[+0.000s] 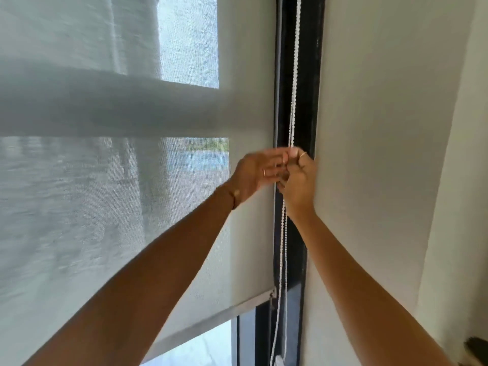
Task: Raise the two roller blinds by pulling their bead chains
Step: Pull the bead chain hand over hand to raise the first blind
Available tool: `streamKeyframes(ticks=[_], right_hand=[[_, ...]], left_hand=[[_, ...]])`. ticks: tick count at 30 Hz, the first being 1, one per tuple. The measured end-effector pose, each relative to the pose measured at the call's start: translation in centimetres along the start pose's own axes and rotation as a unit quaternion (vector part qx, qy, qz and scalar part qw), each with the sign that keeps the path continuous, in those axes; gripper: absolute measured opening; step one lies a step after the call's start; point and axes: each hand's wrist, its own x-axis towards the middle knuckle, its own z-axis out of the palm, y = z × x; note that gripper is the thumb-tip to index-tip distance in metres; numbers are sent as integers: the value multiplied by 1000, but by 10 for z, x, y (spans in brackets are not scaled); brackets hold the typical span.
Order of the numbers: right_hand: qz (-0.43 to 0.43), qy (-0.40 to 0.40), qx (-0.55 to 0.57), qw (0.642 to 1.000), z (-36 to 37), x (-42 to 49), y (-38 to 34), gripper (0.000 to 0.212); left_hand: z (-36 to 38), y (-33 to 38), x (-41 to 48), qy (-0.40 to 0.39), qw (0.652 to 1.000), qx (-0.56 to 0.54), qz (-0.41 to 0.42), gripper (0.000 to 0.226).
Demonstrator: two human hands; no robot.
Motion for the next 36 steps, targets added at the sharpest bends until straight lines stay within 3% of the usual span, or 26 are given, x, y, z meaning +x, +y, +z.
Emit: streamKeyframes(ticks=[8,13,18,23,28,32,36], right_hand=[[59,0,11,998,-28,-71,65,36],[129,21,1,991,-42,-98,93,38],[171,-58,38,983,-51,-92,95,34],[242,-128,3,962,-55,-54,78,71],[191,-133,11,973,-36,15,23,66],[125,-155,-22,980,-18,65,-15,77],[96,-171,-32,980,5,99,-47,66]], left_hand=[[38,111,51,68,991,-30,107,30],[57,129,57,122,984,-25,126,36],[74,119,52,212,960,-11,179,39],[79,101,39,220,955,-4,199,39],[70,47,25,236,952,27,192,38],[61,-7,9,248,952,54,173,42],[44,-53,-12,246,956,80,141,42]])
